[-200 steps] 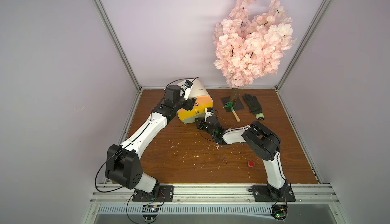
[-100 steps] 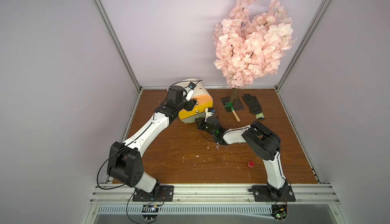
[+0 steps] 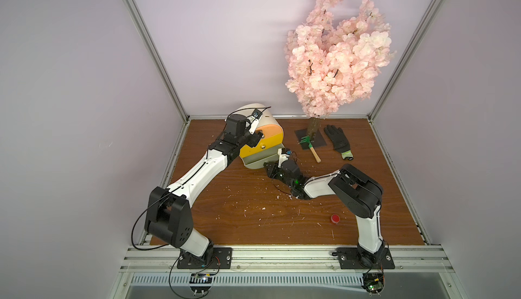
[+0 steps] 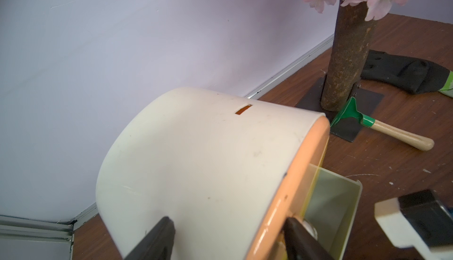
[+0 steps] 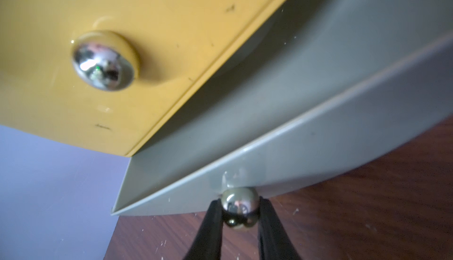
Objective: Put the paint cans in the drawer according to color
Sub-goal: Open the drawer in the storage box.
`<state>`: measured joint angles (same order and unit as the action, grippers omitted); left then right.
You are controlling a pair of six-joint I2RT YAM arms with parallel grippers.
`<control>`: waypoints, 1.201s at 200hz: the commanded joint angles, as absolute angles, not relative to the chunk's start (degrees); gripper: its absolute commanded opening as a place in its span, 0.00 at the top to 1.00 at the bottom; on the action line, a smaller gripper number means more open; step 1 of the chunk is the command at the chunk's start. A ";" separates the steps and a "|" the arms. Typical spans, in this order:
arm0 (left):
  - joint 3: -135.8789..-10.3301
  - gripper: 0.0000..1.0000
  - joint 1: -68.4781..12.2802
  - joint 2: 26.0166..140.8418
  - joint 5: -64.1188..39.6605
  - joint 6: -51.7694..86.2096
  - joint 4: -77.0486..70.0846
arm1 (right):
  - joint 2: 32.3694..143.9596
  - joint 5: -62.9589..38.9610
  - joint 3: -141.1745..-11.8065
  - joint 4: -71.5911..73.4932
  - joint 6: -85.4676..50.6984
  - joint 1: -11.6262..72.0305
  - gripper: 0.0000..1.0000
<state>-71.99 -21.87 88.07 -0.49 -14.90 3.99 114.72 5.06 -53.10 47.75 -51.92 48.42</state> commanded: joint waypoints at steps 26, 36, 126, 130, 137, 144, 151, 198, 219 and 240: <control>-69.68 0.28 -20.74 89.99 7.35 -14.59 9.26 | 111.38 5.25 -49.23 47.45 -55.01 50.09 1.00; -69.78 0.28 -20.74 90.04 7.51 -14.60 9.40 | 110.87 6.07 -48.72 47.37 -54.98 50.47 1.00; -71.37 0.27 -20.74 83.75 -1.82 -7.21 12.35 | 100.53 5.30 -51.82 27.54 -53.88 49.28 0.34; -71.30 0.27 -20.74 83.14 -2.47 -6.50 12.54 | 99.34 5.40 -51.73 24.96 -53.95 49.14 0.32; -71.00 0.27 -20.74 82.08 -3.48 -5.30 12.72 | 96.95 5.93 -51.68 19.91 -54.05 48.92 0.30; -70.57 0.27 -20.74 81.21 -4.00 -3.87 12.92 | 94.55 6.56 -51.76 15.00 -53.95 48.80 0.29; -70.12 0.26 -20.74 80.15 -4.61 -2.40 13.08 | 91.77 7.48 -51.90 10.02 -53.37 48.82 0.27; -65.49 0.28 -20.74 72.92 -8.41 5.64 14.59 | 74.13 17.09 -54.96 -27.64 -55.90 48.78 0.03; -63.65 0.28 -20.74 69.40 -7.08 8.79 15.78 | 69.99 21.60 -57.29 -41.45 -58.48 48.19 0.02; -61.57 0.27 -20.70 66.46 -5.48 12.23 17.51 | 68.47 22.04 -56.95 -45.09 -54.79 45.06 0.06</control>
<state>-63.31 -21.17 69.36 -6.28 6.63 14.61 69.91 17.12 -56.18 -29.65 -56.36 47.90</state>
